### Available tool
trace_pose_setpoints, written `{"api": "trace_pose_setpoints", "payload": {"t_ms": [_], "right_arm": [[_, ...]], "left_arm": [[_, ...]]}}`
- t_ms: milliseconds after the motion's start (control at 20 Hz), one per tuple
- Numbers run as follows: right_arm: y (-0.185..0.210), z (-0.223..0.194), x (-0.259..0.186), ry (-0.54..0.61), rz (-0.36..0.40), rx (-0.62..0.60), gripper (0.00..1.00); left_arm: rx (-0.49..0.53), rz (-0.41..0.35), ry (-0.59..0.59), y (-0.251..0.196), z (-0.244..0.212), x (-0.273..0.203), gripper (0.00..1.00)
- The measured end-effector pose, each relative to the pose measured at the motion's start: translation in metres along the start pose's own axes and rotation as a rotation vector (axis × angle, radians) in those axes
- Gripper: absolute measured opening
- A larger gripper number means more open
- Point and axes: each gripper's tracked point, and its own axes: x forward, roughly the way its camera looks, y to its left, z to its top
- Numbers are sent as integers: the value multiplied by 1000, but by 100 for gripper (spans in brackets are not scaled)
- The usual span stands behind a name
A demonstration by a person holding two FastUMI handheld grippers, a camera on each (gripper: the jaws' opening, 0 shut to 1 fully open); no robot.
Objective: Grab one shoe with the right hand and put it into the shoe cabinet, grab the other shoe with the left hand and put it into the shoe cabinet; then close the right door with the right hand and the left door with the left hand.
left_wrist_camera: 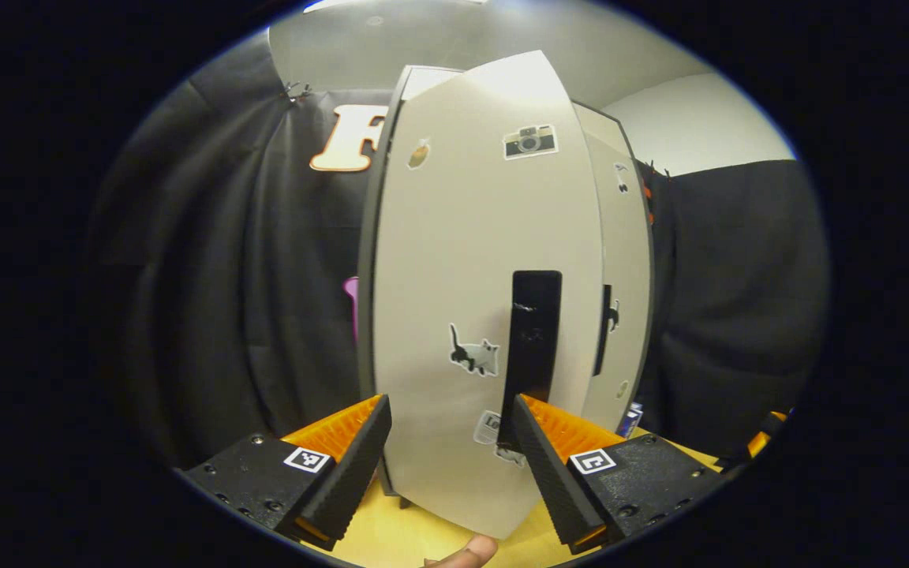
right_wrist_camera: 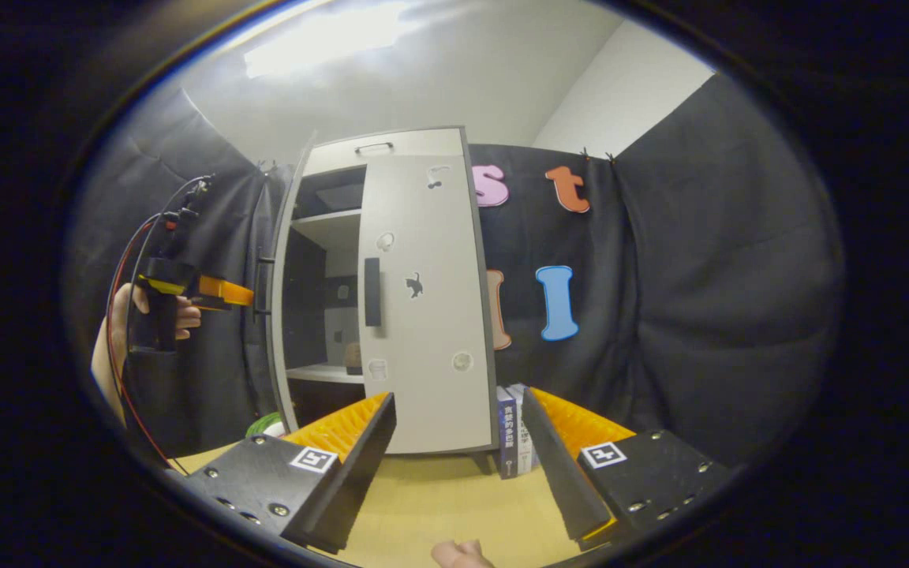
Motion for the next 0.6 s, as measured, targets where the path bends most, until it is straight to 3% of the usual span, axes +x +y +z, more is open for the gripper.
{"api": "trace_pose_setpoints", "payload": {"t_ms": [100, 150, 200, 300, 350, 400, 600], "right_arm": [[-3, 5, -1, -4, -1, 10, 96], [-3, 7, -1, -7, 1, 11, 93], [-4, 9, -2, -7, 0, 8, 93], [-6, 13, 0, -8, -3, 0, 93], [-7, 13, 1, -6, -5, -1, 96], [-6, 14, 2, -4, -4, -3, 96], [-1, 15, 10, 13, 5, -16, 93]], "left_arm": [[0, 6, 15, -13, -1, 10, 91], [-2, 8, 19, -20, -2, 15, 95], [8, -3, 10, -30, -1, 16, 91], [27, -13, -7, -45, 1, 14, 95], [32, -12, -9, -49, 0, 12, 91], [40, -8, -14, -52, 0, 9, 95], [64, 24, -24, -58, -5, -12, 96]]}}
